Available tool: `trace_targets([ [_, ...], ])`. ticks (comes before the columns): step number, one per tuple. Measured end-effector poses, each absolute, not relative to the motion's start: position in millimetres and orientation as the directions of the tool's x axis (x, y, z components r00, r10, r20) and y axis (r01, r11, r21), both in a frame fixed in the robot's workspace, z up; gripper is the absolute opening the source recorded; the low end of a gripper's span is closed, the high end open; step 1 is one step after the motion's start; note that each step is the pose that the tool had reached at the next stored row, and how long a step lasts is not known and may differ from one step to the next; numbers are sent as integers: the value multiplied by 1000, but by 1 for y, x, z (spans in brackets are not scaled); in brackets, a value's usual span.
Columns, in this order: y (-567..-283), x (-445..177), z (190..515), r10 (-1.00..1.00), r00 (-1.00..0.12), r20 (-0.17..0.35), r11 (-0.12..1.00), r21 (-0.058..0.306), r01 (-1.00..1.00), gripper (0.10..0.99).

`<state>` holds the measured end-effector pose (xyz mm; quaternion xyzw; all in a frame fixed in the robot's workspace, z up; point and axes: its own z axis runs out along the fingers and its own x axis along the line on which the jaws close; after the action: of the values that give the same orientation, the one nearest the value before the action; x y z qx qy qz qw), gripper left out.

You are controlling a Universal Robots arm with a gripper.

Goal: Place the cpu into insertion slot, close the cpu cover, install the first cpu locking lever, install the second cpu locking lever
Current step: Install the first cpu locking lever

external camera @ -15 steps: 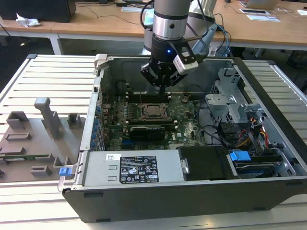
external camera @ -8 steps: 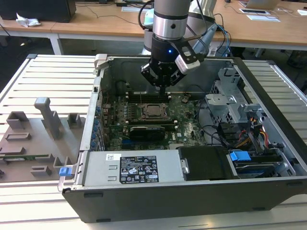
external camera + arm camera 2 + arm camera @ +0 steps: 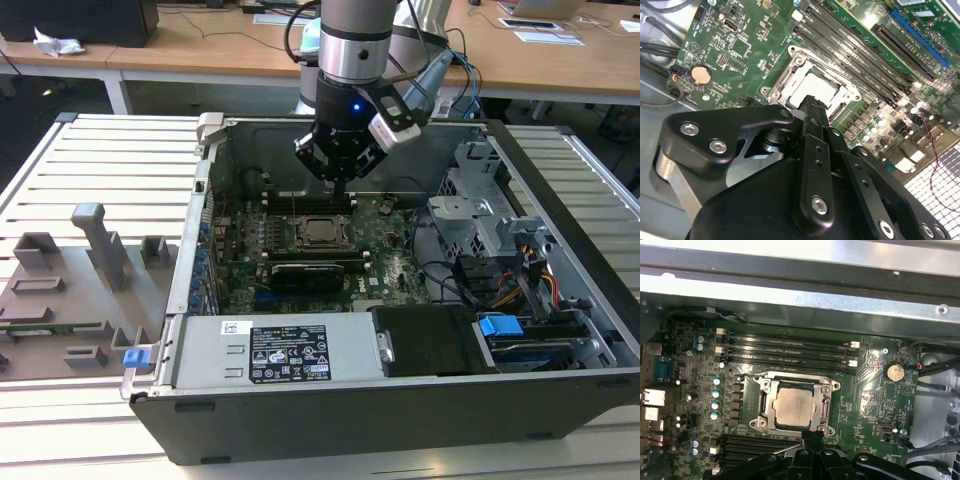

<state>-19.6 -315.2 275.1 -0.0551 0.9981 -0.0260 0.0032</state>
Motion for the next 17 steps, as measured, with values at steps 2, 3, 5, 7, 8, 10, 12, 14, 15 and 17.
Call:
trace_targets([
  [2,-315,-20,275,-123,-992,-3,991,-52,-123,106],
  [3,-315,-20,275,-128,-992,-3,990,-52,-127,106],
  [5,-315,-20,275,-141,-990,-3,989,-52,-141,106],
  [7,-315,-20,275,-154,-988,-3,987,-52,-153,106],
  [8,-315,-20,275,-163,-987,-3,985,-52,-162,106],
  [10,-315,-20,275,-173,-985,-3,984,-52,-173,106],
  [12,-315,-20,275,-183,-983,-3,982,-52,-183,106],
  [14,-315,-20,275,-194,-981,-3,980,-52,-194,106],
  [15,-315,-20,275,-199,-980,-3,979,-52,-199,106],
  [17,-315,-20,275,-214,-977,-3,976,-52,-214,106],
])
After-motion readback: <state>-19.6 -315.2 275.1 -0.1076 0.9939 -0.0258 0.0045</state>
